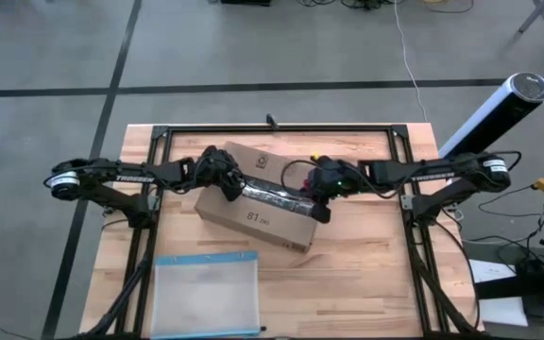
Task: Unpack boxes
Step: Break down the box using the red cutter
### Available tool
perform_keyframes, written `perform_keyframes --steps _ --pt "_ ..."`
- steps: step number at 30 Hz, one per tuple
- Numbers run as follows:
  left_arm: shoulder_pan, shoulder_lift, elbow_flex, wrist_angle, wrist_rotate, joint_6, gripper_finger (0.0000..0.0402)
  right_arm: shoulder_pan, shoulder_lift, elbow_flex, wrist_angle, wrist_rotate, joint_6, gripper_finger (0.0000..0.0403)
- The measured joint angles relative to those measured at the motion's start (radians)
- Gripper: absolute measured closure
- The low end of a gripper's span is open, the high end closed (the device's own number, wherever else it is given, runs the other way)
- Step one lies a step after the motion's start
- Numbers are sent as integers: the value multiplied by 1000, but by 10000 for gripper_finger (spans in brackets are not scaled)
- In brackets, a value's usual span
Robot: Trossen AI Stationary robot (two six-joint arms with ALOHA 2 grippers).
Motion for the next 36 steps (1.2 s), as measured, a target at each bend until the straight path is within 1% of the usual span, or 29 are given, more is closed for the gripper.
perform_keyframes --steps 10,20,24,29,32,36 --pt "1 0 0 3 -10 -13 246 16 -34 -22 -22 21 37 373" --pt "2 0 0 7 -23 -18 246 44 -93 -27 -35 94 29 373" --pt "3 0 0 12 -33 -19 246 45 -117 -28 -5 141 -13 373" --pt "5 1 -2 9 -39 -16 246 45 -119 -27 103 182 -81 373" --pt "5 0 -2 9 -34 -18 246 45 -118 -27 134 217 -113 373" --pt "5 0 -2 10 -28 -19 246 44 -116 -27 166 224 -123 373"
